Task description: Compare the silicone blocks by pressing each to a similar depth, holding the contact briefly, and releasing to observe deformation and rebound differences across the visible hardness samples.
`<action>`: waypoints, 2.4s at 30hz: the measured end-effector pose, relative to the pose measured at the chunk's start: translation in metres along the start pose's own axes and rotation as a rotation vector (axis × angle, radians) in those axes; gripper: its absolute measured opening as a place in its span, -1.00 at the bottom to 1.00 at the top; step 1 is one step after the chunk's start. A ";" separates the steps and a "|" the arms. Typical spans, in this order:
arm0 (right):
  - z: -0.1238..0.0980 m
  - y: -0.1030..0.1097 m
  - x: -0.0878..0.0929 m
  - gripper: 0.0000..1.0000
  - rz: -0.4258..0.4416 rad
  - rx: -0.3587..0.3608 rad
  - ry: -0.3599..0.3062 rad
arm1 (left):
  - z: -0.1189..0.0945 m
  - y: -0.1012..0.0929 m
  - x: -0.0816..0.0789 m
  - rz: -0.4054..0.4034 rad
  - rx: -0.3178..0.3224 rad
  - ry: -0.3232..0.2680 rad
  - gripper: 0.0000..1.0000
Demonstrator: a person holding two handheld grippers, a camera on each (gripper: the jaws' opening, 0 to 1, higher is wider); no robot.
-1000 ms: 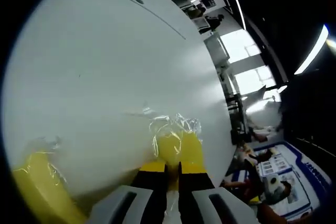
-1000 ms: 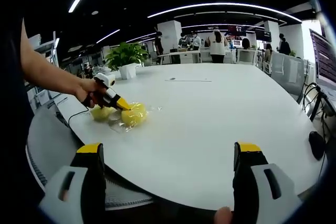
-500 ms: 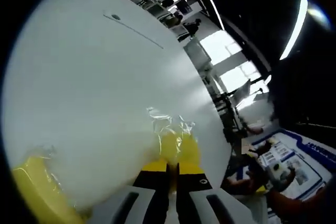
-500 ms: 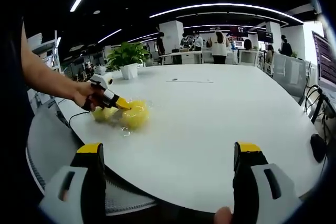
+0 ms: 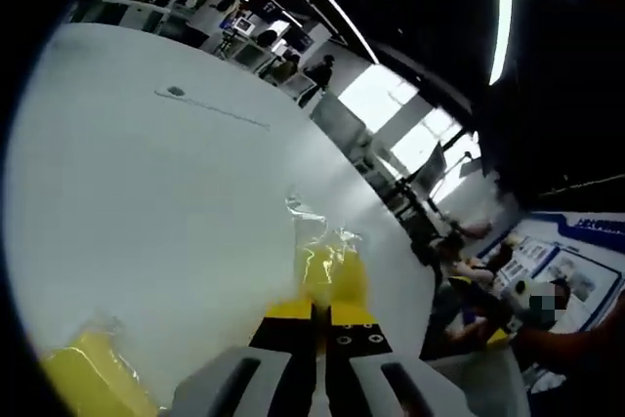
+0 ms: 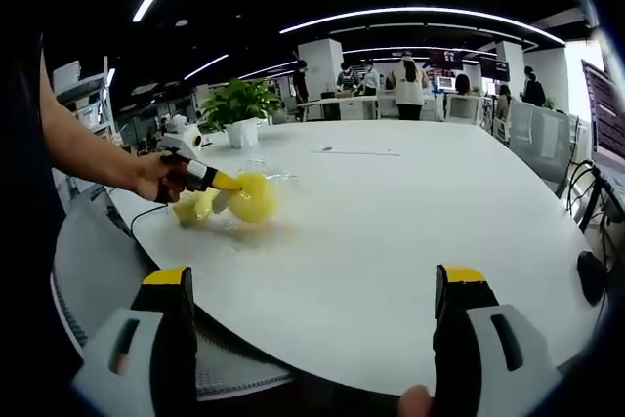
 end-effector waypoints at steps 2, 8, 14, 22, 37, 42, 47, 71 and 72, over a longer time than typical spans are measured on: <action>0.001 0.000 -0.002 0.93 -0.004 -0.002 -0.001 | -0.002 -0.005 -0.005 0.042 0.008 -0.012 -1.00; 0.003 0.002 -0.007 0.93 -0.011 -0.010 -0.008 | -0.007 -0.017 -0.016 0.080 0.036 -0.037 -1.00; 0.006 0.004 -0.010 0.93 -0.018 -0.019 -0.005 | -0.010 -0.020 -0.019 0.083 0.047 -0.042 -1.00; 0.006 0.006 -0.016 0.93 -0.024 -0.025 -0.011 | -0.026 -0.042 -0.049 0.080 0.105 -0.148 -1.00; 0.013 0.014 -0.065 0.93 -0.039 -0.061 -0.110 | -0.057 -0.096 -0.098 0.186 0.227 -0.259 -1.00; 0.014 0.020 -0.085 0.93 -0.033 -0.092 -0.157 | -0.066 -0.105 -0.096 0.210 0.244 -0.261 -1.00; 0.018 0.029 -0.107 0.93 -0.051 -0.129 -0.193 | -0.074 -0.110 -0.093 0.227 0.248 -0.265 -1.00; 0.072 0.081 -0.193 0.35 -0.072 -0.427 -0.251 | -0.113 -0.131 -0.099 0.217 0.315 -0.306 -1.00; 0.074 0.083 -0.195 0.27 -0.073 -0.439 -0.250 | -0.113 -0.132 -0.099 0.219 0.316 -0.307 -1.00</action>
Point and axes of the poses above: the point that each gripper's makers call its tool centre point, and the gripper's own axes: z roughly forward along the fingers, y roughly to its left, x roughly out of its underside, the point moved 4 cm from there along -z, roughly backward along the fingers, and after that the axes turned 7 degrees about -x, right-handed, at the moved point
